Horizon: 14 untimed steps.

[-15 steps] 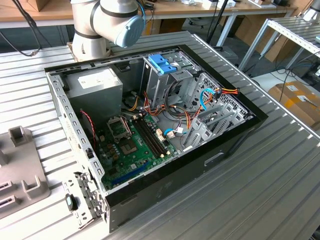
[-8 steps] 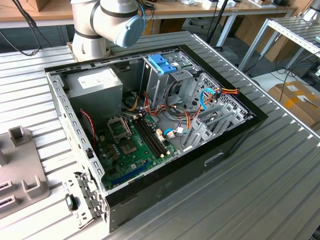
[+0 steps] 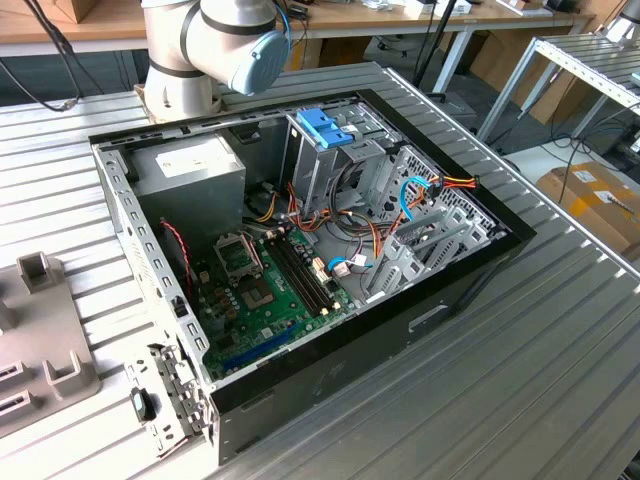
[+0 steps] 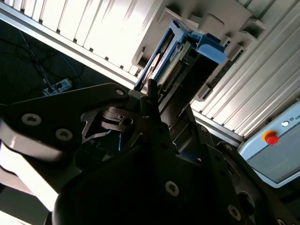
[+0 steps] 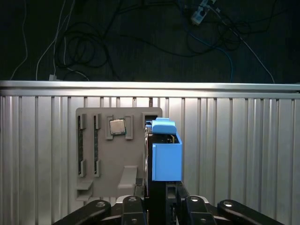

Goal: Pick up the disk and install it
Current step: 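Pick up the disk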

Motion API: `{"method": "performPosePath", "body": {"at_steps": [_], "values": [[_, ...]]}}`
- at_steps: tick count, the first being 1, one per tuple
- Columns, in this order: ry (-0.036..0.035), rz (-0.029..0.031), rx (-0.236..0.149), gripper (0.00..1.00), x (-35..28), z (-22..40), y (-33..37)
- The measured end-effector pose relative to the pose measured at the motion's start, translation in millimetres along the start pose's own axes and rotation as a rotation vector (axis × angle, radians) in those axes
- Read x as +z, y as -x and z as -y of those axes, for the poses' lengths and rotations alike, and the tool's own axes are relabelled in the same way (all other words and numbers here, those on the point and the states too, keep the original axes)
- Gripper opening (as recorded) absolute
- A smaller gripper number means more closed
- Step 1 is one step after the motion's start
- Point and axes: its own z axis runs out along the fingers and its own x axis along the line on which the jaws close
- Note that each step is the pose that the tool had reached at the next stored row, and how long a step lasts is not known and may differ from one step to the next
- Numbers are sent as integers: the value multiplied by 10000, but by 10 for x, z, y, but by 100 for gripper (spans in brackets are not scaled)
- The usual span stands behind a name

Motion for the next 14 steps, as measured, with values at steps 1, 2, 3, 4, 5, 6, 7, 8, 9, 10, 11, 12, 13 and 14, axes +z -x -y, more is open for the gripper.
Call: {"method": "performPosePath", "body": {"at_steps": [1,2,3,4,5,6,7,8,9,10,11,12,13,14], "values": [[0,0,0,35,0,7,0],[0,0,0,35,0,15,0],[0,0,-1,35,0,26,0],[-1,0,-1,35,0,36,-1],[0,1,0,35,0,52,0],[-1,0,0,35,0,63,0],[0,0,0,35,-1,78,0],[-1,0,0,35,-1,114,-1],[-1,1,0,35,-1,139,-1],[0,1,0,35,-1,167,-1],[0,0,0,35,-2,186,-1],[0,0,0,35,-2,203,-1],[-1,1,0,35,-1,226,-1],[-1,1,0,35,-1,242,-1]]}}
